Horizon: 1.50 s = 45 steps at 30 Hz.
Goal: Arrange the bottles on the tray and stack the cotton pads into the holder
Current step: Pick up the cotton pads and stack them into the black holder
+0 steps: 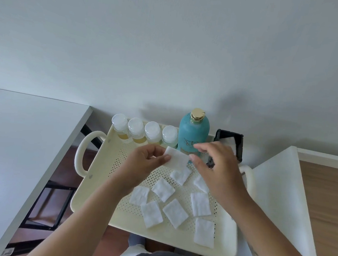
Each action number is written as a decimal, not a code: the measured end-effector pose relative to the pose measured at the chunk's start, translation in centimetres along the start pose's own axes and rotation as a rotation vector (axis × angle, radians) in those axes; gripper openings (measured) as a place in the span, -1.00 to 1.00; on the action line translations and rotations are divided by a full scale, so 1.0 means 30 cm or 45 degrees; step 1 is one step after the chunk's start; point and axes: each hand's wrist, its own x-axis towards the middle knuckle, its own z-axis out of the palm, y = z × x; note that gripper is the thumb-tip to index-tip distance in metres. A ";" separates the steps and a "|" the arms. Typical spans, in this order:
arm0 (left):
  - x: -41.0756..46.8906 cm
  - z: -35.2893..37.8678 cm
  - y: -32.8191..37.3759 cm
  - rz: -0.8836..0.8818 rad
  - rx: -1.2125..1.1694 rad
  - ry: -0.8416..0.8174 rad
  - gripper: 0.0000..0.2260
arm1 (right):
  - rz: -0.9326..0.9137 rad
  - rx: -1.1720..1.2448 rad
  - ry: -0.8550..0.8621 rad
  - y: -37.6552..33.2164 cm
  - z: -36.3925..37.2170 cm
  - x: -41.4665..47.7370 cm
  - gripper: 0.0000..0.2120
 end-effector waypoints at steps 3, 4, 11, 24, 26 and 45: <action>0.002 0.012 0.034 0.039 0.078 -0.095 -0.84 | 0.134 0.087 -0.172 -0.003 0.014 -0.008 -0.76; 0.002 0.014 0.043 0.043 0.102 -0.119 -0.78 | 0.177 0.131 -0.192 0.000 0.015 -0.010 -0.77; 0.013 0.013 0.038 0.036 0.227 -0.157 -0.73 | 0.270 0.284 -0.253 0.010 0.012 -0.014 -0.96; -0.048 -0.281 -0.308 -0.349 0.999 0.359 -0.80 | 0.520 -0.007 0.401 0.198 -0.101 0.078 -0.88; -0.060 -0.306 -0.324 -0.398 1.065 0.362 -0.77 | 0.515 -0.032 0.425 0.204 -0.085 0.078 -0.88; -0.029 -0.249 -0.367 -0.416 1.195 0.229 -0.93 | 0.705 -0.230 0.271 0.204 -0.050 0.098 -0.93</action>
